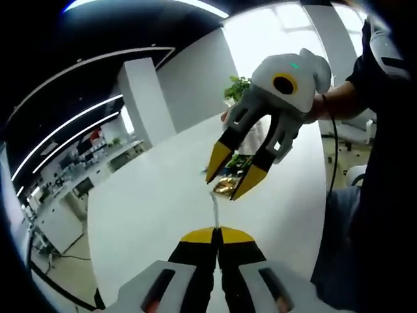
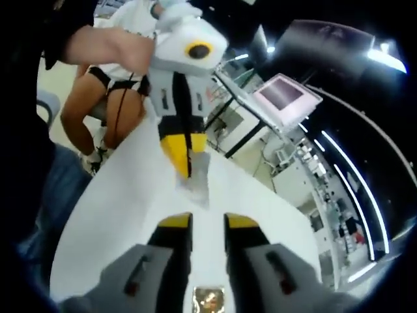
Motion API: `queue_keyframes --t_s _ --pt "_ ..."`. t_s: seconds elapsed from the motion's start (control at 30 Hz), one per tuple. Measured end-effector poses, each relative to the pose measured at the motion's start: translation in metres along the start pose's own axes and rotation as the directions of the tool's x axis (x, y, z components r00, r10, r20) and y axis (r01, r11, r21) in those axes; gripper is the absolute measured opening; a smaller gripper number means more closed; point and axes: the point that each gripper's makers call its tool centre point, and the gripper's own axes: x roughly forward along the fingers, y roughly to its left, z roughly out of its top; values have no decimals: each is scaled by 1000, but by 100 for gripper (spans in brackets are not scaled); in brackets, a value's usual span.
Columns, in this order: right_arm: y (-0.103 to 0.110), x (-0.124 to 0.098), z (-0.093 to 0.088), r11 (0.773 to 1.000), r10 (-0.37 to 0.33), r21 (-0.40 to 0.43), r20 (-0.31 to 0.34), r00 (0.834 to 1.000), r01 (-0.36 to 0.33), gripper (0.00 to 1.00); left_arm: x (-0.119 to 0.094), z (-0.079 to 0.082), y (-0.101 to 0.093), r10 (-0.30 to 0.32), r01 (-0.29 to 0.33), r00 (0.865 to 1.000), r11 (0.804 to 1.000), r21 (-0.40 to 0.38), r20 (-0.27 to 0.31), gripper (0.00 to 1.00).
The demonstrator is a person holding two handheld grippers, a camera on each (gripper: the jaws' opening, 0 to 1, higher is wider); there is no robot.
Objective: Arrange the skincare products in the storage area until every visible bottle or jar stands upright without overlapping.
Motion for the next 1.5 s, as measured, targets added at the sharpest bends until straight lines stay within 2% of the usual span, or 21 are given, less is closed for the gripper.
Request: queue_keyframes --t_s 0.3,0.4,0.53,0.63,0.8,0.9,0.97,1.07,1.1,1.17,1.23,1.27,1.3,1.4,1.47,1.5 --pt "5 -12 -7 997 -25 74 -1 1000 25 22 4 9 -1 -14 16 999 999 -45 42 0" --pt "6 -16 -12 994 -37 103 -3 999 37 25 6 10 0 -21 26 998 996 -87 60 0" --pt "8 -25 -22 988 -57 144 -19 998 59 27 9 15 0 -35 57 993 980 -192 114 0" --pt "9 -32 -27 978 -78 192 -20 997 81 27 12 22 -1 -49 86 986 968 -236 157 0" --pt "8 -47 -32 965 -126 231 -22 992 127 28 21 28 -3 -72 142 974 933 -331 213 0" --pt "7 -52 -38 955 -143 258 -26 989 145 29 27 36 -3 -81 186 961 897 -401 264 0" --pt "8 -54 -44 948 -151 276 -36 988 155 31 31 39 -2 -79 201 955 880 -429 286 0" --pt "10 -59 -50 936 -170 307 -42 985 175 32 36 44 -2 -80 235 945 840 -489 317 0" --pt "11 -60 -51 933 -173 313 -43 984 178 32 39 46 -3 -93 258 940 824 -505 328 0" --pt "10 -63 -55 922 -188 334 -54 981 195 34 44 53 -6 -111 304 928 777 -552 356 0" --pt "8 -66 -58 904 -216 363 -63 974 224 38 49 56 -2 -108 308 925 773 -554 364 0" --pt "6 -68 -60 889 -236 388 -67 969 243 39 54 58 -1 -106 311 926 760 -571 363 0" --pt "7 -69 -62 886 -239 393 -69 969 247 41 58 59 0 -102 312 926 747 -587 363 0" --pt "9 -72 -69 870 -260 413 -78 962 269 41 66 68 1 -105 353 915 677 -646 389 0" --pt "10 -74 -71 863 -267 424 -81 960 276 40 72 71 -1 -118 370 912 655 -659 394 0" --pt "10 -76 -73 857 -277 429 -86 957 286 40 76 71 0 -118 368 913 651 -664 391 0"
